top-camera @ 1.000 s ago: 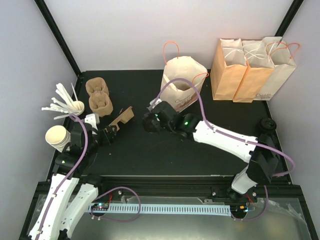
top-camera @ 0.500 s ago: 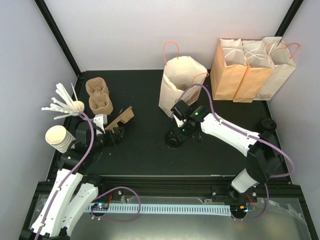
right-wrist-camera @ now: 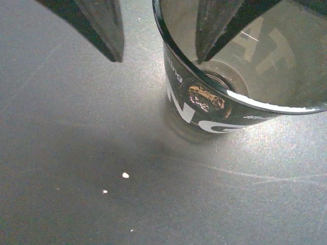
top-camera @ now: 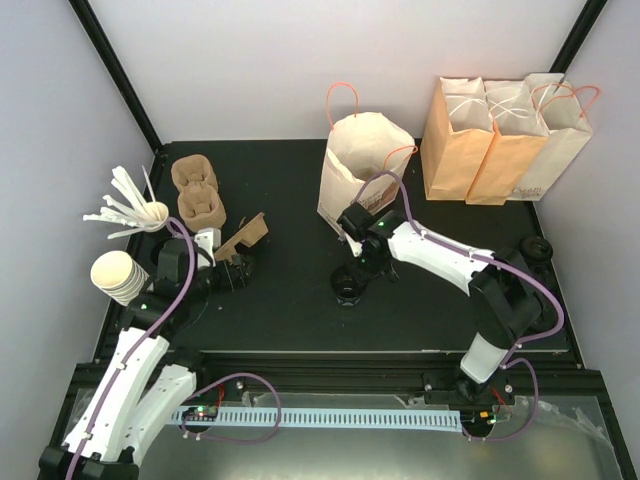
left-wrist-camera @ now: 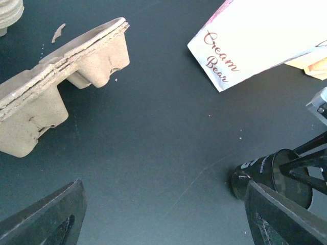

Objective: Pack the takeout coffee

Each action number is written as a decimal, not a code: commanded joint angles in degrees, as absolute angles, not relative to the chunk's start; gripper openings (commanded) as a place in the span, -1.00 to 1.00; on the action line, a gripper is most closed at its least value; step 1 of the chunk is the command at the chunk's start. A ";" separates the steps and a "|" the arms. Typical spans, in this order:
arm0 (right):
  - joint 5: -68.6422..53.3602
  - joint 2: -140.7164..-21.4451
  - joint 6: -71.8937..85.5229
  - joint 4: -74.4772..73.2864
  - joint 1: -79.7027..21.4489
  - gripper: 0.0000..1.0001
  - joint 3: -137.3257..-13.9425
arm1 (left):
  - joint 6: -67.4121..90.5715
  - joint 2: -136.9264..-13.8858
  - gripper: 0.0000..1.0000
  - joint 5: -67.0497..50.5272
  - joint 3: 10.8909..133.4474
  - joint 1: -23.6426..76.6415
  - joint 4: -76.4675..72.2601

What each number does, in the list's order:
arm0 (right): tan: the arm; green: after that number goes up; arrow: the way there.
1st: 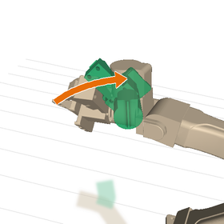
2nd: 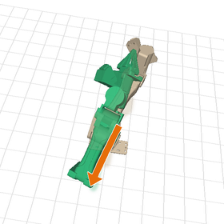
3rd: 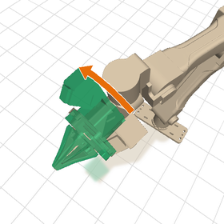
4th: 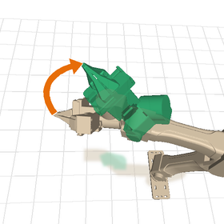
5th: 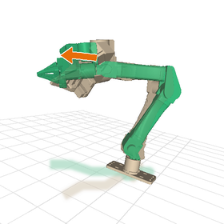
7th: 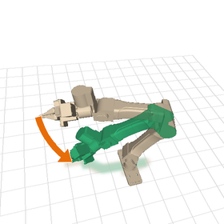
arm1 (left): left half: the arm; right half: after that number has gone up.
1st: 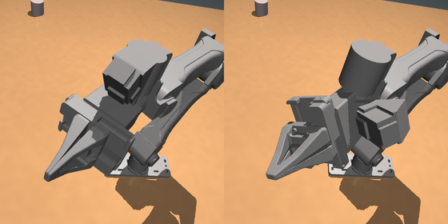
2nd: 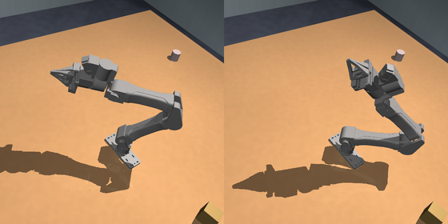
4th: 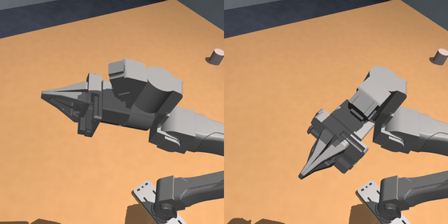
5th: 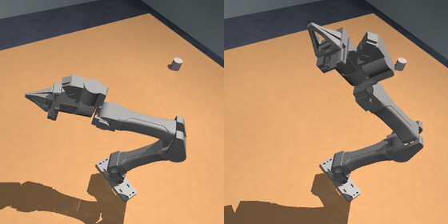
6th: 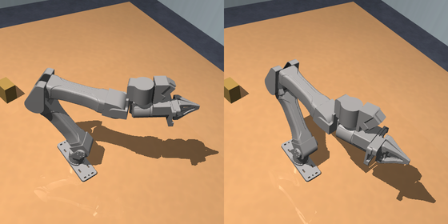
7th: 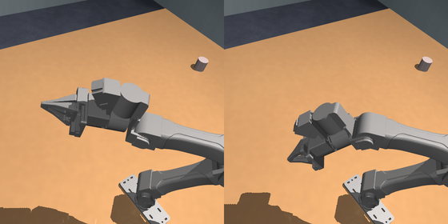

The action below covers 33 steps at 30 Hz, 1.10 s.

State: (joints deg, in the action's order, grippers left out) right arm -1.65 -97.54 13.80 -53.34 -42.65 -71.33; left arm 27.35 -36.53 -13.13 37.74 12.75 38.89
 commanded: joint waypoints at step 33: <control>23.09 -60.70 46.40 -46.92 4.01 1.00 -61.74 | 12.10 -47.64 0.98 -18.04 43.01 12.39 37.23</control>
State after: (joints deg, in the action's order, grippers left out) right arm 21.02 -59.81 45.36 -53.15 1.15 -64.75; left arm 13.37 -48.10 -15.42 43.29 12.75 39.16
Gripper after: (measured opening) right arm 0.999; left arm 0.988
